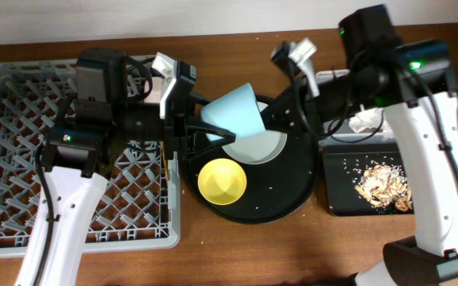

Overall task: Sort waste into correct bins and load items into the dishwasher rack
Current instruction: 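Carry the blue cup left and place it in the rack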

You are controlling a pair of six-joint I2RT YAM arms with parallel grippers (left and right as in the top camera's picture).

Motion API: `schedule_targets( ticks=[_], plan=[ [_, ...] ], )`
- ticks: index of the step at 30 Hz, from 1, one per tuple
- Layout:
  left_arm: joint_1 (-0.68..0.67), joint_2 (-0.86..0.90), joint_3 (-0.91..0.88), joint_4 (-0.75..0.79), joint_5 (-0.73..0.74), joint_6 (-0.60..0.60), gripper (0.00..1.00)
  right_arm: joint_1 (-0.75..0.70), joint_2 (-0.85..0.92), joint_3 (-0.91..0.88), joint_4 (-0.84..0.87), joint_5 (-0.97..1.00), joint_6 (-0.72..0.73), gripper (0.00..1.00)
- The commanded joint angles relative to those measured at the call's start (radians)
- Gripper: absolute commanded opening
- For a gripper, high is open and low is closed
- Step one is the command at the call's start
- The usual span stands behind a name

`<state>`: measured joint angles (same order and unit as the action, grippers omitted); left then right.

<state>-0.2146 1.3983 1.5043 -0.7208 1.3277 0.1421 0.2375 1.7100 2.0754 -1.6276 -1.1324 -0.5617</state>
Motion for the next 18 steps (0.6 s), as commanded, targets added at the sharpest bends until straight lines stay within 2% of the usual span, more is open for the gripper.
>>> schedule_targets(
  ticks=[1,8,13,16,17,18],
  plan=[
    [0.0,-0.025,0.004,0.014,0.01,0.009,0.41,0.051,-0.003,-0.091,-0.009,0.072,-0.011,0.04],
    [0.012,-0.025,0.004,0.025,-0.043,-0.011,0.41,0.058,-0.003,-0.177,0.022,0.072,-0.01,0.04],
    [0.11,-0.025,0.004,0.0,-0.267,-0.052,0.41,-0.056,-0.004,-0.177,0.016,0.103,-0.006,0.08],
    [0.171,-0.025,0.004,-0.061,-0.482,-0.052,0.41,-0.114,-0.004,-0.177,0.016,0.208,-0.007,0.16],
    [0.185,-0.025,0.004,-0.083,-0.57,-0.052,0.41,-0.127,-0.004,-0.178,0.016,0.245,-0.007,0.28],
    [0.198,-0.024,0.004,-0.109,-0.688,-0.052,0.41,-0.14,-0.004,-0.178,0.017,0.291,-0.007,0.98]
  ],
)
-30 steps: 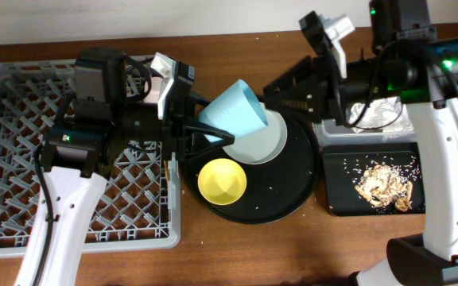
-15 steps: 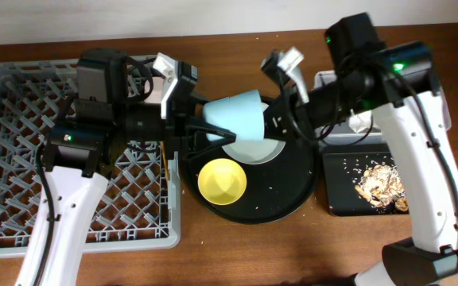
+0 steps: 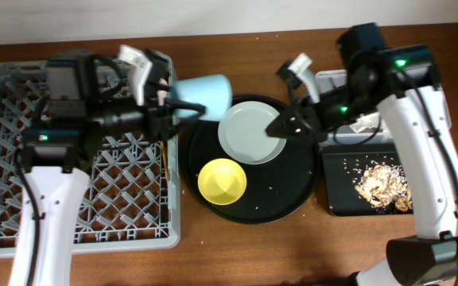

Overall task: Sort waste into correct bins and load items into the dishwasher rack
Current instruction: 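Carry the blue cup left and place it in the rack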

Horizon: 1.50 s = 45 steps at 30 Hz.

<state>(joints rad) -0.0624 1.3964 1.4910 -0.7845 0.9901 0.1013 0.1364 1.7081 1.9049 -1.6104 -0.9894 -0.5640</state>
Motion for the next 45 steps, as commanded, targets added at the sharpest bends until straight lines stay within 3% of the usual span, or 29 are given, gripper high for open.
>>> schedule_targets(
  ticks=[1,4,12,24,29,31,39,40,44,45],
  plan=[
    [0.052,-0.022,0.017,-0.063,-0.436,-0.011,0.42,-0.048,-0.002,-0.007,0.0,0.18,-0.005,0.98],
    [0.055,-0.016,0.015,-0.085,-0.731,-0.066,0.42,-0.058,-0.002,-0.007,0.006,0.266,-0.005,0.99],
    [0.055,0.084,0.015,-0.075,-0.94,-0.143,0.42,-0.058,-0.002,-0.007,0.007,0.273,-0.005,0.98],
    [0.072,0.341,0.015,-0.04,-1.015,-0.143,0.42,-0.058,-0.002,-0.007,0.007,0.273,-0.005,0.98],
    [0.079,0.391,0.015,-0.04,-1.021,-0.143,0.43,-0.058,-0.002,-0.007,0.007,0.273,-0.005,0.98],
    [0.079,0.404,0.015,-0.039,-1.021,-0.143,0.51,-0.058,-0.002,-0.007,0.007,0.273,-0.005,0.98],
    [0.079,0.43,0.015,-0.011,-1.066,-0.143,0.52,-0.058,-0.002,-0.007,0.007,0.273,-0.005,0.98],
    [0.079,0.43,0.015,-0.01,-1.066,-0.143,0.56,-0.058,-0.002,-0.007,0.007,0.273,-0.005,0.98],
    [0.079,0.43,0.015,-0.008,-1.065,-0.143,0.95,-0.058,-0.002,-0.007,0.007,0.273,-0.005,0.98],
    [0.079,0.43,0.015,-0.006,-1.065,-0.143,0.99,-0.058,-0.002,-0.007,0.007,0.273,-0.005,0.98]
  ],
)
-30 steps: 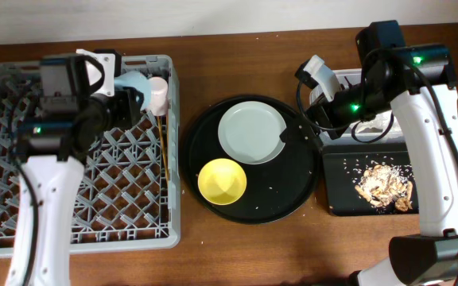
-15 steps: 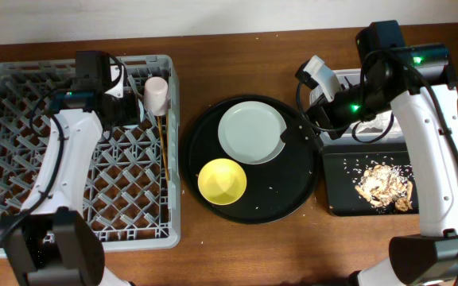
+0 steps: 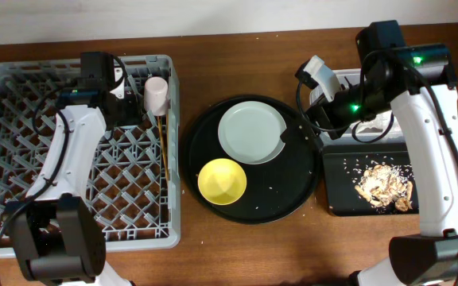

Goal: Sort waste into correct bins and load items into the dishwasher rack

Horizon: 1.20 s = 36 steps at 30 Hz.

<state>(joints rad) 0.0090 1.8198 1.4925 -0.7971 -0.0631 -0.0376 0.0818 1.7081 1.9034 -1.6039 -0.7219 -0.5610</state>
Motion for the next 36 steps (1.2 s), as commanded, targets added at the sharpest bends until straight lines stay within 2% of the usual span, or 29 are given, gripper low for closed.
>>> schedule_targets(
  ticks=[1,8,11,17,21,36],
  plan=[
    [0.007,0.006,0.014,0.008,-0.006,-0.004,0.99,-0.004,-0.002,-0.006,0.001,0.005,-0.008,0.98],
    [0.007,-0.028,0.029,0.006,-0.003,-0.047,0.99,-0.004,-0.002,-0.006,0.001,0.005,-0.008,0.98],
    [0.007,-0.106,0.029,-0.006,0.067,-0.064,0.99,-0.004,-0.002,-0.006,0.0,0.005,-0.008,0.98],
    [0.007,-0.288,0.029,-0.164,0.088,-0.233,0.99,-0.004,-0.002,-0.006,0.001,0.005,-0.008,0.98],
    [0.007,-0.338,0.029,-0.242,0.093,-0.239,0.99,-0.004,-0.002,-0.006,0.001,0.005,-0.008,0.98],
    [0.007,-0.338,0.029,-0.242,0.093,-0.239,0.99,-0.004,0.0,-0.006,0.026,-0.044,-0.008,0.98]
  ],
)
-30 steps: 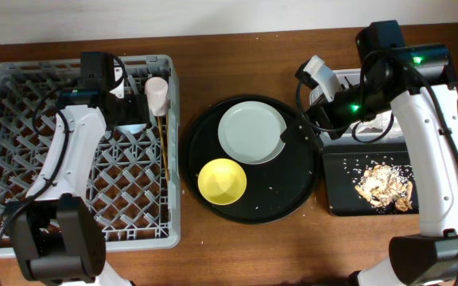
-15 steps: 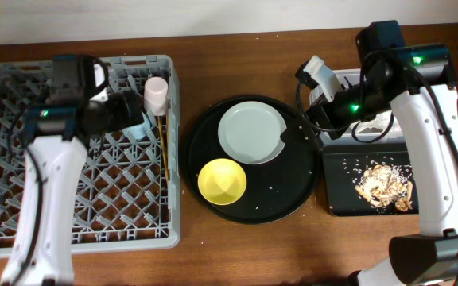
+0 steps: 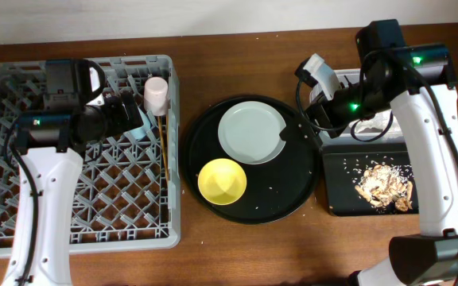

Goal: Sort waste into correct bins and load items into the dishwasher rack

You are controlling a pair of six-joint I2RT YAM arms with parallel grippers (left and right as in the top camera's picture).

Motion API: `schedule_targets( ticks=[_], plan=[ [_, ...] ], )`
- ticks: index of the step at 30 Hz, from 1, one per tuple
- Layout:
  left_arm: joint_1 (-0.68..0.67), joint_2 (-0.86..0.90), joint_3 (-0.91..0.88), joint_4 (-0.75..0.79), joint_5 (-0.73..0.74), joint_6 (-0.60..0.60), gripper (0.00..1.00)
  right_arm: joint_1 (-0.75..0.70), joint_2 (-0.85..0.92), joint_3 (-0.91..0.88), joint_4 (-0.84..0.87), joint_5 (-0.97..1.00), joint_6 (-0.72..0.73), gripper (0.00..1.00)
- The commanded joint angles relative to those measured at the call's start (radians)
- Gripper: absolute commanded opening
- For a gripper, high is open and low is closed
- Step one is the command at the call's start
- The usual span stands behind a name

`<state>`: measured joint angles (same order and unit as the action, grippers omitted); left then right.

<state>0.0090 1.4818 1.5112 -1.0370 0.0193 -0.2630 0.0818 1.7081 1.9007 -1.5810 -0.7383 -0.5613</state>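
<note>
A light blue cup (image 3: pixel 139 129) shows only as a sliver in the grey dishwasher rack (image 3: pixel 22 199), at its upper right, mostly hidden under my left gripper (image 3: pixel 130 116). Whether the left fingers still grip the cup cannot be told. A pale round plate (image 3: pixel 250 132) and a yellow bowl (image 3: pixel 222 180) lie on the black round tray (image 3: pixel 293 199). My right gripper (image 3: pixel 296 132) hovers low at the plate's right edge; its dark fingers blend into the tray, so their state is unclear.
A whitish-pink cup (image 3: pixel 156 94) and thin chopsticks (image 3: pixel 165 147) sit along the rack's right side. A black bin (image 3: pixel 340 171) with food scraps (image 3: pixel 384 184) stands at the right. Behind it is a white bin holding crumpled tissue (image 3: pixel 370 121).
My left arm has drawn back to the left over the rack and the blue cup's edge now shows beside its fingers. The right arm, plate and bowl have not moved.
First my left gripper held the blue cup over the tray, with the right gripper close beside it. Then the cup was at the rack's right edge and the right gripper was by the plate. Later the left gripper was down in the rack, where the cup now shows.
</note>
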Motion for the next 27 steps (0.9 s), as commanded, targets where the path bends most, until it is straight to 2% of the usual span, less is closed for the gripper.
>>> schedule_targets(
  ticks=[1,5,8,11,19,23,25,27],
  plan=[
    [0.007,0.0,0.01,-0.002,0.011,-0.013,0.99,-0.004,0.0,-0.003,0.003,-0.027,-0.008,0.98],
    [0.007,0.0,0.01,-0.002,0.011,-0.013,1.0,-0.006,0.0,-0.002,0.014,0.043,0.025,0.98],
    [0.007,0.0,0.01,-0.002,0.011,-0.013,0.99,-0.069,0.0,0.016,0.058,0.195,0.283,0.98],
    [0.007,0.0,0.01,-0.002,0.011,-0.013,0.99,-0.208,0.0,0.041,0.062,0.265,0.349,0.98],
    [0.007,0.0,0.01,-0.002,0.011,-0.013,0.99,-0.65,0.0,0.044,0.034,0.325,0.361,0.98],
    [0.007,0.0,0.01,0.005,0.012,-0.014,0.99,-0.769,0.0,0.044,0.034,0.325,0.361,0.98],
    [0.007,0.0,0.01,0.065,0.012,-0.014,0.99,-0.803,0.0,0.044,0.034,0.325,0.361,0.98],
    [0.007,0.0,0.01,0.05,0.096,-0.013,0.99,-0.837,0.0,0.044,0.034,0.325,0.361,0.98]
  ],
)
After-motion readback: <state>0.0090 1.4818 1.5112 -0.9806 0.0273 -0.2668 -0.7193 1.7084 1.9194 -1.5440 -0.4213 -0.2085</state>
